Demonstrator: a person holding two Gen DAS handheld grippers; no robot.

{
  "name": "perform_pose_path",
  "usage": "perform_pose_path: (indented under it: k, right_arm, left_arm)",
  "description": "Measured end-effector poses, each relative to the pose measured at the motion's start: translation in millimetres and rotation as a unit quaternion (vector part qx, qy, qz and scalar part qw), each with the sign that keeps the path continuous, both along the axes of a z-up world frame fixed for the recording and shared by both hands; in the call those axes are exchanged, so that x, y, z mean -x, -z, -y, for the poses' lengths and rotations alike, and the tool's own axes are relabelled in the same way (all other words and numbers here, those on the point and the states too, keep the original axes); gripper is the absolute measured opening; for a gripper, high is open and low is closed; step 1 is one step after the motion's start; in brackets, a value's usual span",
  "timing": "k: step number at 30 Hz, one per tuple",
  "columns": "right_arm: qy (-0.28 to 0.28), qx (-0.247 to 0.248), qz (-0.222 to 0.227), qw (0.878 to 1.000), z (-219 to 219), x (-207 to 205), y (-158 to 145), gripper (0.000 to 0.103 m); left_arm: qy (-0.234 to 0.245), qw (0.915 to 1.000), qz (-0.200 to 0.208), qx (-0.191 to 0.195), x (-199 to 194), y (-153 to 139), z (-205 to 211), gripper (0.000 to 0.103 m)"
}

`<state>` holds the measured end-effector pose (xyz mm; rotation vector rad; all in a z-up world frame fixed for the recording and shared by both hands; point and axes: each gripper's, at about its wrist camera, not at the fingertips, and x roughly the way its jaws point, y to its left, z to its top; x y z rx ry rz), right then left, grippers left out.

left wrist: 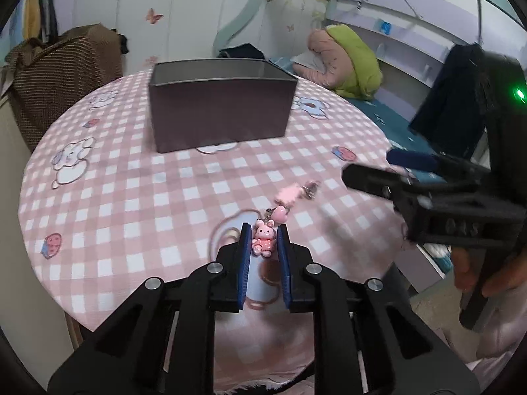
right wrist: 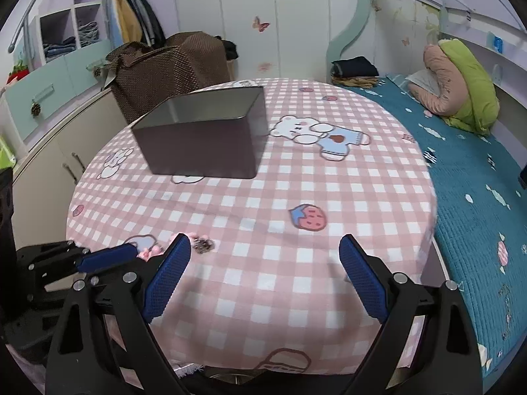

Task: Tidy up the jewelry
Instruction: 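Grasp the pink bunny keychain with the left gripper while the right grasps a pink charm, then carry both pink keychains into the grey box and open both grippers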

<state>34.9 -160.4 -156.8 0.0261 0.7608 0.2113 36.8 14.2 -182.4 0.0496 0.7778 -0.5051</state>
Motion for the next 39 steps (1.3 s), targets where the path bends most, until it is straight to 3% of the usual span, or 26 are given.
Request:
perform_pose_path:
  k: [7, 10, 13, 16, 18, 21, 25, 28, 29, 30, 31, 32, 34, 35, 38, 39]
  right_arm:
    - [-0.041, 0.016, 0.002, 0.999, -28, 0, 4, 0.087]
    - [-0.057, 0.026, 0.0, 0.998, -41, -6, 8, 0.079]
    - [-0.072, 0.033, -0.011, 0.997, -51, -12, 16, 0.064]
    - [-0.077, 0.053, 0.002, 0.996, -58, -10, 18, 0.042]
    - [-0.072, 0.047, 0.001, 0.996, -56, -12, 17, 0.011]
    - [-0.067, 0.038, 0.002, 0.997, -51, -14, 18, 0.003]
    - [-0.064, 0.031, -0.002, 0.997, -48, -16, 18, 0.002]
    - [-0.061, 0.002, -0.012, 0.998, -42, -20, 15, 0.015]
    - [-0.067, -0.007, -0.011, 0.998, -41, -22, 12, 0.026]
    - [-0.064, -0.004, -0.003, 0.998, -43, -22, 10, 0.049]
    - [-0.059, 0.008, 0.011, 0.998, -46, -23, 8, 0.059]
    - [-0.061, 0.016, 0.017, 0.998, -49, -24, 7, 0.061]
    - [-0.083, 0.022, 0.016, 0.996, -57, -29, 8, 0.051]
    - [-0.09, 0.026, 0.013, 0.996, -62, -33, 11, 0.038]
    - [-0.088, 0.044, 0.017, 0.995, -68, -41, 20, 0.011]
    - [-0.089, 0.045, 0.018, 0.995, -69, -42, 20, 0.012]
  left_arm:
    - [-0.048, 0.9987, 0.007, 0.015, -10, -8, -20, 0.016]
    - [-0.072, 0.9968, 0.008, 0.033, -12, -13, -30, 0.016]
    - [-0.089, 0.9952, 0.003, 0.04, -17, -13, -36, 0.016]
    - [-0.098, 0.9945, 0.002, 0.039, -19, -12, -40, 0.016]
    - [-0.098, 0.9945, -0.001, 0.038, -21, -11, -40, 0.016]
    - [-0.101, 0.9942, -0.004, 0.036, -23, -9, -39, 0.016]
    - [-0.097, 0.9945, -0.009, 0.037, -25, -7, -36, 0.016]
    - [-0.093, 0.995, -0.004, 0.036, -24, -9, -35, 0.016]
    - [-0.092, 0.995, -0.004, 0.037, -25, -10, -35, 0.016]
    - [-0.092, 0.995, -0.004, 0.037, -25, -10, -35, 0.016]
    - [-0.094, 0.9949, -0.003, 0.036, -26, -11, -36, 0.016]
    - [-0.096, 0.9947, -0.003, 0.036, -27, -11, -36, 0.016]
    - [-0.101, 0.9943, -0.003, 0.036, -29, -12, -38, 0.016]
    - [-0.102, 0.9942, -0.004, 0.036, -30, -12, -39, 0.016]
    - [-0.105, 0.9937, -0.004, 0.037, -33, -13, -40, 0.016]
    - [-0.106, 0.9936, -0.003, 0.037, -33, -13, -40, 0.016]
